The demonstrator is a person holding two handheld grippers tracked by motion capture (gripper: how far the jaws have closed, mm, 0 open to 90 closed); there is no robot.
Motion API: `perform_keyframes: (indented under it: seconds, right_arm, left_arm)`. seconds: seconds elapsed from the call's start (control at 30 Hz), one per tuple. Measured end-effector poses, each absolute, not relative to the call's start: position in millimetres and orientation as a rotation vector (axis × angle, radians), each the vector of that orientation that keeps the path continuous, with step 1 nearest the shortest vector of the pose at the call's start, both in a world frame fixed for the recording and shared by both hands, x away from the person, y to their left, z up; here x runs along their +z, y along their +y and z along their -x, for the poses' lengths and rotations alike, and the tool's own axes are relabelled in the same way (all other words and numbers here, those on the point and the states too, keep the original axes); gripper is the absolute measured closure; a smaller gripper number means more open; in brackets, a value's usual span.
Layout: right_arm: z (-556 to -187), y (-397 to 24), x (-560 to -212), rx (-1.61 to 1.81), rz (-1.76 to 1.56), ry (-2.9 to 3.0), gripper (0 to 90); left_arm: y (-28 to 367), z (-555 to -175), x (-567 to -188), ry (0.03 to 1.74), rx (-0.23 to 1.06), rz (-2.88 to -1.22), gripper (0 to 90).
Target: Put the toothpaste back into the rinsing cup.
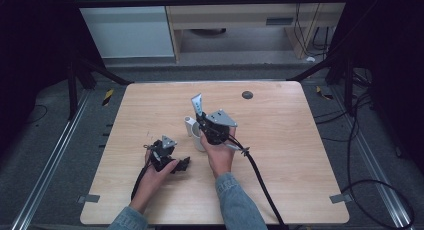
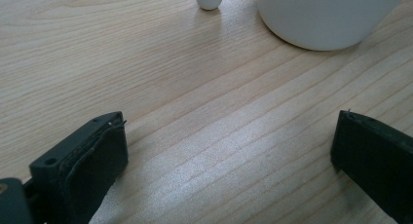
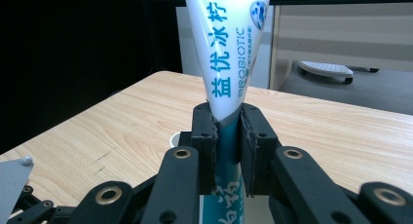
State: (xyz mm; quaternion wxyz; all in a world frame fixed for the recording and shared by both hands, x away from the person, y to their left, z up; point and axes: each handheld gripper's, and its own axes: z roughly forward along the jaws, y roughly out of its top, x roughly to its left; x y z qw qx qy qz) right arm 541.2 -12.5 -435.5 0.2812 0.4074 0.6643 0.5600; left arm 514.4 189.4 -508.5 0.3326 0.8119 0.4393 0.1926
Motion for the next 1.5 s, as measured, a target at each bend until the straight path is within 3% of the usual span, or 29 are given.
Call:
perform_keyframes:
  seconds: [1.5]
  right_arm:
    - [-541,-11,-450,1.468,-1.083,1.800,77.2]
  left_arm:
    - [189,-515,-509,1.149,0.503,-2.118,0.0]
